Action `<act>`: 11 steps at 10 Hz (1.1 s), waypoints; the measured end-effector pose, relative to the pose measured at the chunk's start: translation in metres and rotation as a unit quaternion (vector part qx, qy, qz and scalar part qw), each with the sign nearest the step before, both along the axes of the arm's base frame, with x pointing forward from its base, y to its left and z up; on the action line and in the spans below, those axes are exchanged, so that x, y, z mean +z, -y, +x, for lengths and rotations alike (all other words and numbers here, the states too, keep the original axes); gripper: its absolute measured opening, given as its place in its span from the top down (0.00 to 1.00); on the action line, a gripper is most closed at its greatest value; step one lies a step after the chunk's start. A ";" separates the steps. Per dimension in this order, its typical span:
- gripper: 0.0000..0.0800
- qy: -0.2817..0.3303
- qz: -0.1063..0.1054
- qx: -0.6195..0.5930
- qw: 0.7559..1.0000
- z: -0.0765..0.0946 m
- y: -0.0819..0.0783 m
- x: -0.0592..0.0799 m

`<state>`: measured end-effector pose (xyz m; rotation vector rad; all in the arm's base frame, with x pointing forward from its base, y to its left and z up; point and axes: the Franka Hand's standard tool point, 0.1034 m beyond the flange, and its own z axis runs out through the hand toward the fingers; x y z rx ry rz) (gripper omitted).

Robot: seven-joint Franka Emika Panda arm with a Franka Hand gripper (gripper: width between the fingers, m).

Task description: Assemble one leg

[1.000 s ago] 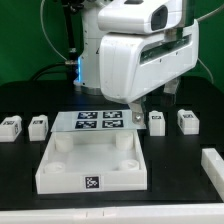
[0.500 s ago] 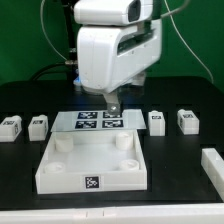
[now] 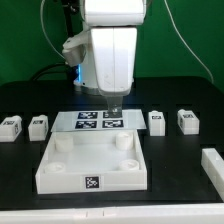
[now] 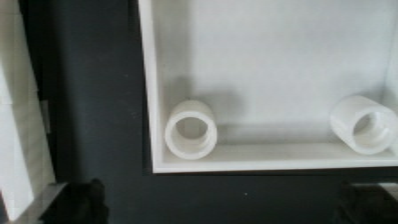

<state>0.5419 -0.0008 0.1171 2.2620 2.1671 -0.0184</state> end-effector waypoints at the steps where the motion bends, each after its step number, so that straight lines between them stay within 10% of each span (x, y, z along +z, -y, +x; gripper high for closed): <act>1: 0.19 0.004 0.001 0.030 1.000 -0.014 0.013 -0.010; 3: 0.19 -0.012 0.003 0.029 0.999 -0.054 0.039 -0.034; 7: 0.19 -0.013 0.002 0.027 1.000 -0.058 0.041 -0.033; 11: 0.19 -0.025 0.011 0.005 1.000 -0.124 0.041 -0.064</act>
Offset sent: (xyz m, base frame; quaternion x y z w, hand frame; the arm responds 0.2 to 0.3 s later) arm 0.0000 0.0000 0.0000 0.0000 0.0000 0.0000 1.0000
